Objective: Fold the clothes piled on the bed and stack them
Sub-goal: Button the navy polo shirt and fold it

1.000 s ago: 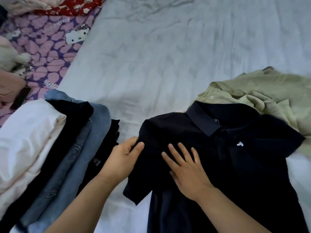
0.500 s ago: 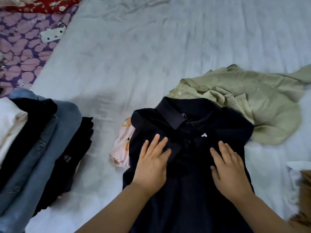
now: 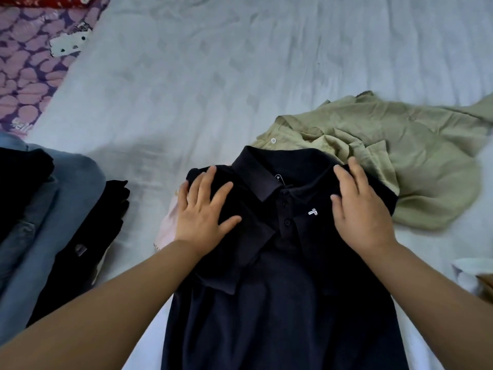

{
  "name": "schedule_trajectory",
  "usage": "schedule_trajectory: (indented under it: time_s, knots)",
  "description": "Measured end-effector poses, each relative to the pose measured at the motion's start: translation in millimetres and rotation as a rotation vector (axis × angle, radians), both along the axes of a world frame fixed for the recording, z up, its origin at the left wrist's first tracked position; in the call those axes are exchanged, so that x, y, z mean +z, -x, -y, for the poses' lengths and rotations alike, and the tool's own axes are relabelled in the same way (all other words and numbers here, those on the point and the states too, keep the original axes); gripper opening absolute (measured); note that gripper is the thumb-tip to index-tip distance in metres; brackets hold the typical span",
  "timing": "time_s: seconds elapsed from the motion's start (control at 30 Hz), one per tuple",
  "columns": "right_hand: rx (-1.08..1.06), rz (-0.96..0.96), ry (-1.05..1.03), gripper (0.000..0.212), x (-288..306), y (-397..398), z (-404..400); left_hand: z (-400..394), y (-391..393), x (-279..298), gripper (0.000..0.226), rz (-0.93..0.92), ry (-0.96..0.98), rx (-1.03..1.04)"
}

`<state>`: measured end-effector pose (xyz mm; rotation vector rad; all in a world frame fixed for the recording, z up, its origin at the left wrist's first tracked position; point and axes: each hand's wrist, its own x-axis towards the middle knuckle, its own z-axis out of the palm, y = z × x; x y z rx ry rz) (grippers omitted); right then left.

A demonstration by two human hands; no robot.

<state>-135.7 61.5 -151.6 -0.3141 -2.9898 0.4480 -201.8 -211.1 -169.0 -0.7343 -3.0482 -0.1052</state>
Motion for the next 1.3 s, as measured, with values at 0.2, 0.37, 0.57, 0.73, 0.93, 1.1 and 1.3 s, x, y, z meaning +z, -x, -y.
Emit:
schedule_trajectory:
  time_s: [0.2, 0.37, 0.57, 0.73, 0.93, 1.1, 1.3]
  knots:
    - [-0.072, 0.148, 0.111, 0.055, -1.1, 31.5, -22.8, -16.7, 46.5, 9.7, 0.073, 0.135, 0.163, 0.23]
    - [-0.155, 0.206, 0.152, 0.035, -4.7, 35.6, -32.5, -25.3, 57.5, 14.3, 0.053, 0.1, 0.233, 0.223]
    - [-0.078, 0.108, 0.239, 0.016, 11.0, 26.9, -37.5, -25.3, 53.5, 29.0, 0.032, 0.217, 0.211, 0.308]
    - [-0.135, 0.167, 0.467, 0.018, 26.7, 7.8, -36.7, -11.9, 41.8, 51.6, 0.056, 0.269, 0.253, 0.223]
    - [-0.058, 0.241, 0.501, 0.013, 62.2, -41.3, -32.2, 9.6, -2.7, 86.9, 0.019, 0.127, 0.253, 0.174]
    - [-0.07, 0.219, 0.535, 0.011, 80.6, -104.2, -18.6, 39.5, -67.7, 97.7, 0.022, 0.16, 0.181, 0.124]
    - [-0.105, 0.23, 0.56, 0.021, 87.7, -204.0, 11.1, 73.7, -158.8, 98.4, 0.034, 0.219, 0.075, 0.039]
